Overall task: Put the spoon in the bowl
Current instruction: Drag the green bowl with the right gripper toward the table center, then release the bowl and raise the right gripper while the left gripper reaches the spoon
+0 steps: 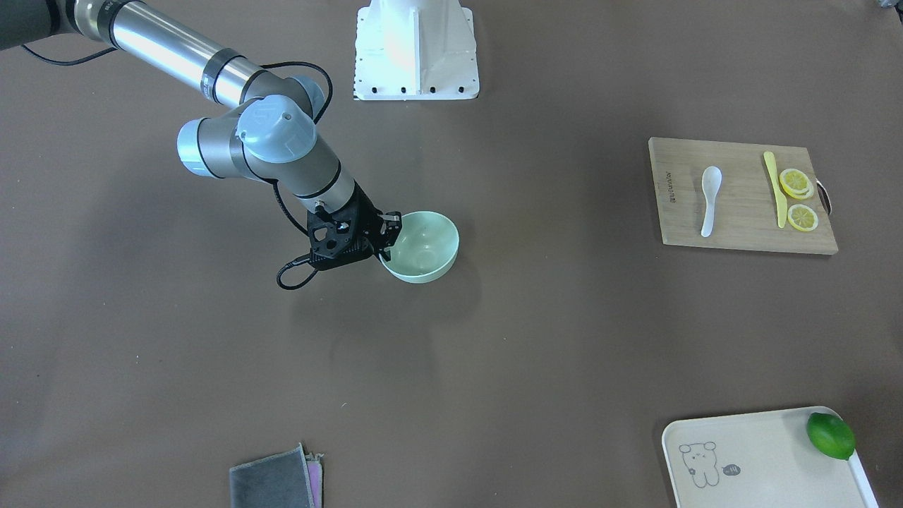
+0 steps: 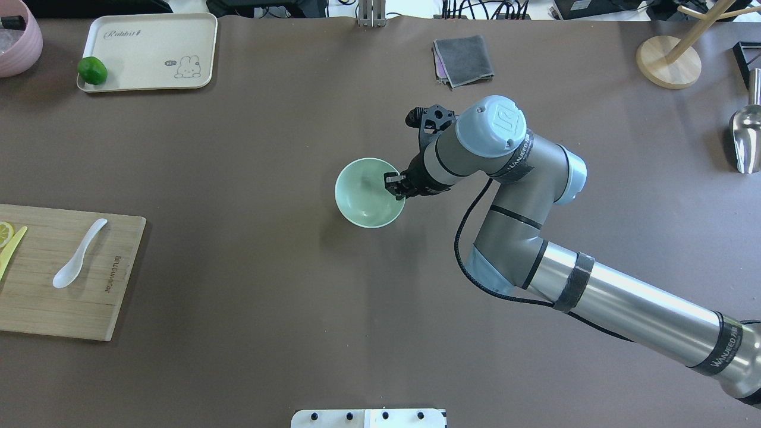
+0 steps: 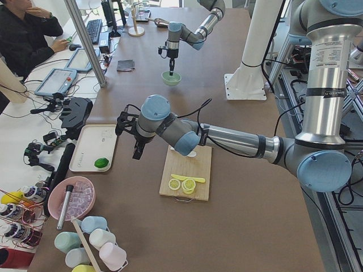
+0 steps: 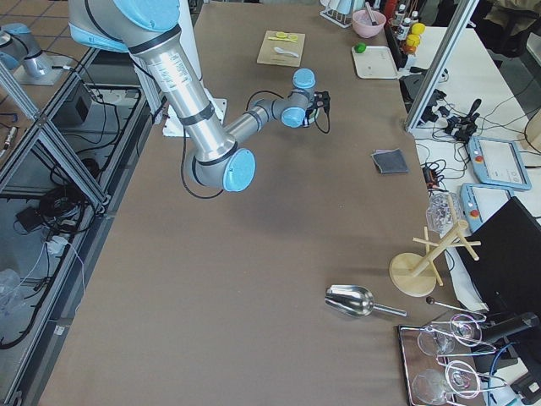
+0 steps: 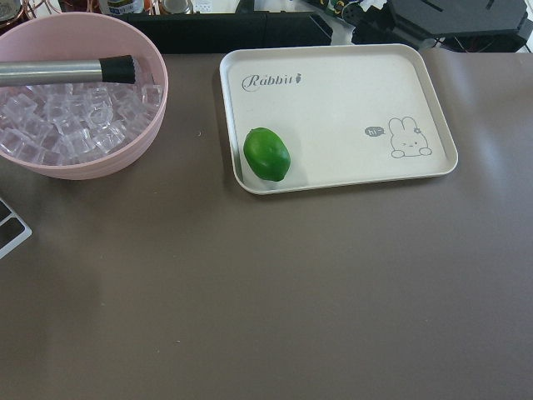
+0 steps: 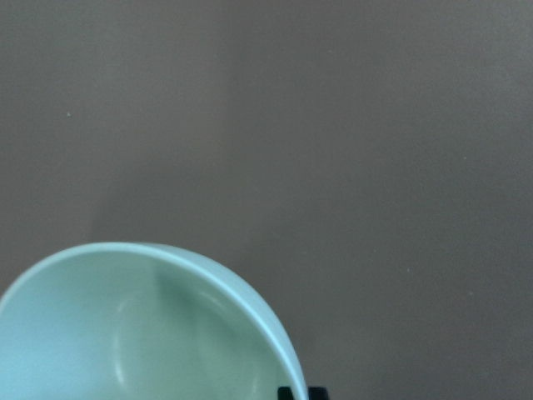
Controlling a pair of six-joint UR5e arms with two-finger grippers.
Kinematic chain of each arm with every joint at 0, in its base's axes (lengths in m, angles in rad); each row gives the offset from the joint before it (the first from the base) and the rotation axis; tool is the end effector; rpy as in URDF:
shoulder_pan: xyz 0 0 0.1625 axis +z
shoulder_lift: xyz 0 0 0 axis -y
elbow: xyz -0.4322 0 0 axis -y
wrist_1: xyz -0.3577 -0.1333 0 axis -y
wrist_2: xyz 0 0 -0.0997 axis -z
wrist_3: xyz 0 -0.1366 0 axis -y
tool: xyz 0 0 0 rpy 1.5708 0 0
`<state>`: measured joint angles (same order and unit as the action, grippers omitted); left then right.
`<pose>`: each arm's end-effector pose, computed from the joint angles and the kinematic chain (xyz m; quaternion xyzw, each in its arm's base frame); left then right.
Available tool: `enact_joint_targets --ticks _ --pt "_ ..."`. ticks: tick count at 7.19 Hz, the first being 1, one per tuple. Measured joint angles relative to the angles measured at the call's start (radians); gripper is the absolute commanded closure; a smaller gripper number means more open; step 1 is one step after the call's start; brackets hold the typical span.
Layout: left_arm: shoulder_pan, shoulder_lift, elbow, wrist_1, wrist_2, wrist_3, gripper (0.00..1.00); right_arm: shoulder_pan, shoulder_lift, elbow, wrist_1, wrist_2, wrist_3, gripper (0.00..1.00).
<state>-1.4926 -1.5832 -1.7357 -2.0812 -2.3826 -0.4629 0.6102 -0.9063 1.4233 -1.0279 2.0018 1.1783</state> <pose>0.0045 -0.4953 0.5409 0.1991 0.4410 -0.0347 0.8745 -0.5582 -0.4834 0.2997 0.0755 -0.5217 -0.0159 0.8496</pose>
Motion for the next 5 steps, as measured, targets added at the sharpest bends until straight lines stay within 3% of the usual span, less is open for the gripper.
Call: enact_joint_targets --ticks 3,5 --pt "0.014 -0.005 0.001 0.001 0.0 -0.002 0.02 0.0 0.025 -0.001 -0.017 -0.005 0.011 0.0" --pt "0.085 -0.031 -0.006 -0.011 0.003 -0.069 0.02 0.047 0.023 0.04 -0.053 0.018 0.009 0.0"
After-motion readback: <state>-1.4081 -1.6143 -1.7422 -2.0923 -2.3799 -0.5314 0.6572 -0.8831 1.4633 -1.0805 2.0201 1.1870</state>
